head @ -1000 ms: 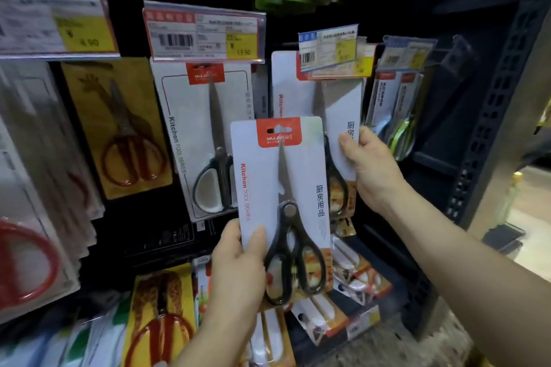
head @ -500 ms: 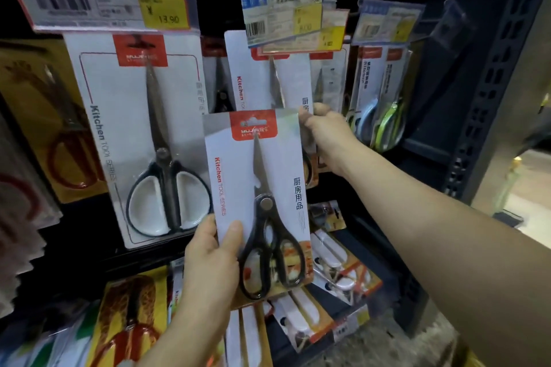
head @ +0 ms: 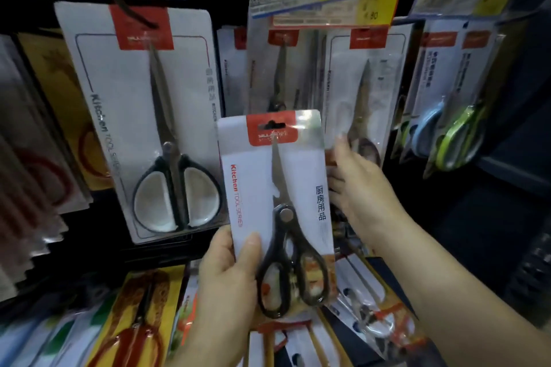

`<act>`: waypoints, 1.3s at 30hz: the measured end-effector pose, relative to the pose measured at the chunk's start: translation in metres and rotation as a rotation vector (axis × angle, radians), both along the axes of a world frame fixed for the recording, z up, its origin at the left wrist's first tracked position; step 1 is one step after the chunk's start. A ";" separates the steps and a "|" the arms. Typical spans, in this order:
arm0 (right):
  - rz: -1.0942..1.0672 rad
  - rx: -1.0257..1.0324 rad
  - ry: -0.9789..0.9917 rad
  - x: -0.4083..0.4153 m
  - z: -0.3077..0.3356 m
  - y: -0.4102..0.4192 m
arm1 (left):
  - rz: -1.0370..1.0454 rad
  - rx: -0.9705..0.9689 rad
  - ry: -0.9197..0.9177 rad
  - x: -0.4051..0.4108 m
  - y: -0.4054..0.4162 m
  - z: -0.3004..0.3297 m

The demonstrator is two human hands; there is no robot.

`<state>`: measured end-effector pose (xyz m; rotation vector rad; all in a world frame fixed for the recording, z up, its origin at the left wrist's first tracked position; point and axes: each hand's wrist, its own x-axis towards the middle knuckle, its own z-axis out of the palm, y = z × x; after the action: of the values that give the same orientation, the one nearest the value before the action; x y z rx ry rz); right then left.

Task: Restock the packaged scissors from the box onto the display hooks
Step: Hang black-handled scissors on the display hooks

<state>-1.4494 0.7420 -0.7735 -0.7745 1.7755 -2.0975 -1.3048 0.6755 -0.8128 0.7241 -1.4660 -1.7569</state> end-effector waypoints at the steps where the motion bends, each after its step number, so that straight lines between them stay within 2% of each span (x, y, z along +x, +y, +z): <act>1: 0.080 -0.005 0.012 0.007 -0.006 0.007 | -0.005 -0.003 0.003 -0.003 0.001 0.001; 4: 0.079 -0.087 0.096 0.017 -0.016 0.020 | -0.029 -0.044 0.021 -0.009 0.005 0.004; 6: 0.051 -0.183 0.066 0.014 -0.015 0.021 | -0.047 -0.087 0.036 -0.012 0.009 0.008; 13: 0.105 -0.407 0.145 -0.004 0.027 0.018 | -0.073 -0.214 0.132 -0.027 0.017 0.048; 18: 0.085 -0.441 0.177 -0.011 0.047 0.008 | -0.029 -0.246 0.160 -0.034 0.015 0.065; 21: 0.048 -0.386 0.184 -0.013 0.045 0.001 | -0.016 -0.262 0.140 -0.033 0.009 0.064; 25: 0.002 -0.277 0.126 -0.018 0.034 -0.006 | -0.021 -0.149 0.099 -0.035 0.002 0.056; 35: 0.136 -0.414 0.200 -0.010 0.029 0.007 | -0.035 -0.350 0.183 -0.031 0.004 0.048; 39: 0.132 -0.471 0.233 -0.005 0.048 0.010 | -0.022 -0.383 0.243 -0.035 0.002 0.058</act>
<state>-1.4539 0.7522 -0.7260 -1.2654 1.2864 -2.4445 -1.3400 0.6775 -0.7551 0.2862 -1.5785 -1.4584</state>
